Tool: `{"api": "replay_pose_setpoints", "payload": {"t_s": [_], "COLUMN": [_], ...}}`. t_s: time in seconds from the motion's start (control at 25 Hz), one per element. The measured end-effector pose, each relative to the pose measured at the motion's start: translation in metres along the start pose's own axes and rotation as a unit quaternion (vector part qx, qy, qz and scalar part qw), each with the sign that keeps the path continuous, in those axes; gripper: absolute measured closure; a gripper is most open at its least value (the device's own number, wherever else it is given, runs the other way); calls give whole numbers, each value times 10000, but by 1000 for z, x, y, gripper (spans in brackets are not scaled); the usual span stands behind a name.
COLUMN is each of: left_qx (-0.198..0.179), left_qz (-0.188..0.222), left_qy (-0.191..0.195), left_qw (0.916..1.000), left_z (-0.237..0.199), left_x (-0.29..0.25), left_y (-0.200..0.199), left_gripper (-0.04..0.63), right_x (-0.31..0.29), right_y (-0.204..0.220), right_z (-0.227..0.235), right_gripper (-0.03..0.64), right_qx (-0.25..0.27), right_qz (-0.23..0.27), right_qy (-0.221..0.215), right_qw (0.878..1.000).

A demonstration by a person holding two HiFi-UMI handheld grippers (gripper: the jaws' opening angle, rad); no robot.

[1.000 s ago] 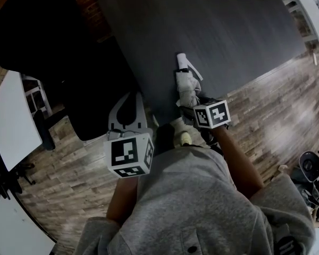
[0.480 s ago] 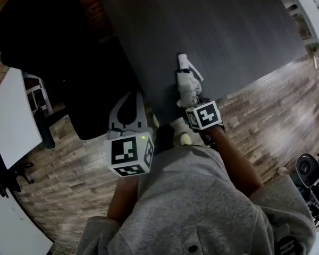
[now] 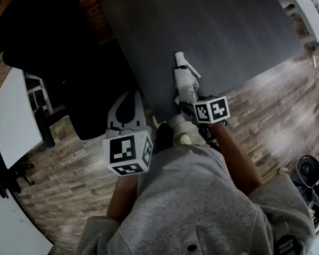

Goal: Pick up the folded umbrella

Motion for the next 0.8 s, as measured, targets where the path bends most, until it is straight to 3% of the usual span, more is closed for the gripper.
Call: {"api": "replay_pose_setpoints", "payload": {"t_s": [0.2,0.4,0.6,0.8], "left_qx": [-45,-86,-145,-196], "left_qz": [19,93,196,242], "left_qy": [40,67,94,150], "left_qw": [10000,9999,9997,9994], "left_z": [9,17,30,47], "left_x": [9,17,28,39], "left_y": [5,7,9,16], "left_gripper": [581,583,583,582], "right_x": [17,52,103,154], "right_y": [-6,-16,-25,-29], "right_z": [-4,-10,-24,-39], "right_gripper": [360,360,359,359], "right_qx": [-155,-140,411,767], "right_qz": [662,1596,2592,3524], "right_qy": [-417,-843,-981,-1094], "right_qw": [9968,9835,9599,9263]}}
Point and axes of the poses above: the fingertips, and each gripper's own axes: x backward along the fingers, z to its right, y out of its underside, the point moved 6 cm from there along x, backward along the fingers, and after that the axes turned 14 degrees about x, right-handed, at the moved point
